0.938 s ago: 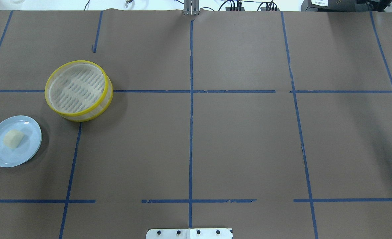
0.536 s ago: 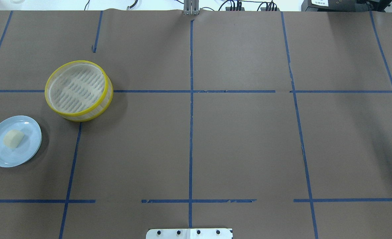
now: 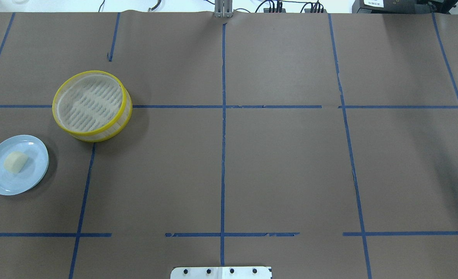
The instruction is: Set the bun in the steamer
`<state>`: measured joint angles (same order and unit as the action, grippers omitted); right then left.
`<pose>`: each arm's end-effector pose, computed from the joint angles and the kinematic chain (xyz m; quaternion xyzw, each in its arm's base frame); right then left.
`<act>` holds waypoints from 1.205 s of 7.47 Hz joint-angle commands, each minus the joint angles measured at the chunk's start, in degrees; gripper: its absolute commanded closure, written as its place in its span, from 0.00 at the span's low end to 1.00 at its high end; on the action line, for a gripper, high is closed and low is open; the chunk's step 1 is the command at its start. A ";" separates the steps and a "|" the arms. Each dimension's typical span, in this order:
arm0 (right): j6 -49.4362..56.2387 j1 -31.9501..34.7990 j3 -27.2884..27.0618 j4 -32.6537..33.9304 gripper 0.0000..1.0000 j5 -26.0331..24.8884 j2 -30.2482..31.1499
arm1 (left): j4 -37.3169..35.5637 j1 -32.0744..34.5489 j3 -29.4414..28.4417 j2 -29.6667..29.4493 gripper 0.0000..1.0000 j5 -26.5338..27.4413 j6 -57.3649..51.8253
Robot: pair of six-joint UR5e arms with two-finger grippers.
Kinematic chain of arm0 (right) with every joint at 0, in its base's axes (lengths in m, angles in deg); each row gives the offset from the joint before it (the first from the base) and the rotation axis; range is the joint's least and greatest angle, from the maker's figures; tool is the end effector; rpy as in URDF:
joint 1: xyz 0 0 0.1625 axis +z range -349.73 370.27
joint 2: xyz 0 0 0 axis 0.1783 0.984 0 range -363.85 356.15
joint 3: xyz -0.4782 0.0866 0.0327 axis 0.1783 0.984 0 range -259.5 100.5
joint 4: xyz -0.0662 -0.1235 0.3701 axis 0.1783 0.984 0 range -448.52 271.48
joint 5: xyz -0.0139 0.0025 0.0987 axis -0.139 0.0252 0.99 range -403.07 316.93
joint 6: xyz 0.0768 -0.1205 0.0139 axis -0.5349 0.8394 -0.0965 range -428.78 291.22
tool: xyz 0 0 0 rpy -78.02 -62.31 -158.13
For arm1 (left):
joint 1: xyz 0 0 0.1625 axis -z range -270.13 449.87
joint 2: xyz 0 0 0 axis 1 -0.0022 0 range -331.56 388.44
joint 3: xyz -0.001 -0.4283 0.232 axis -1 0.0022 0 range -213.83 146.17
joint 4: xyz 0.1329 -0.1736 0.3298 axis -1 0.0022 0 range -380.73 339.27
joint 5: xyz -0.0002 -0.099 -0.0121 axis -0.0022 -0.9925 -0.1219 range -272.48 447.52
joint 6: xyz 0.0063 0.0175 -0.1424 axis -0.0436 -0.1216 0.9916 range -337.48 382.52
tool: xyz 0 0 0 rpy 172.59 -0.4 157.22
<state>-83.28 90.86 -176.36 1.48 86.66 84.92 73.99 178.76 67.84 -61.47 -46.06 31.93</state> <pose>-0.0396 -0.4938 0.6923 -0.0054 -0.3453 0.0178 0.9383 -0.0248 -0.4897 0.6466 0.0974 0.3780 -0.0140 0.9206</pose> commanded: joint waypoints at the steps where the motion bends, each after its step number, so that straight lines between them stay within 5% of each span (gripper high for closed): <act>1: 0.00 0.00 0.00 0.00 0.00 0.00 0.00 | 0.12 -9.11 7.20 0.00 0.00 0.34 12.77; 4: 0.00 0.00 0.00 0.00 0.00 0.00 0.00 | 0.64 -20.20 10.04 0.70 0.00 2.69 24.54; 5: 0.00 0.00 0.00 0.00 0.00 0.00 0.00 | 3.26 -23.72 10.04 1.40 0.00 7.58 27.56; 7: 0.00 0.00 0.00 0.00 0.00 0.00 0.00 | 18.24 -25.16 7.95 10.34 0.00 8.95 29.08; 9: 0.00 0.00 0.00 0.00 0.00 0.00 0.00 | 27.40 -29.37 2.51 11.60 0.00 9.30 34.34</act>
<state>-83.28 90.87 -176.36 1.48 86.66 84.91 94.86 151.56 73.78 -51.07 -37.06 63.33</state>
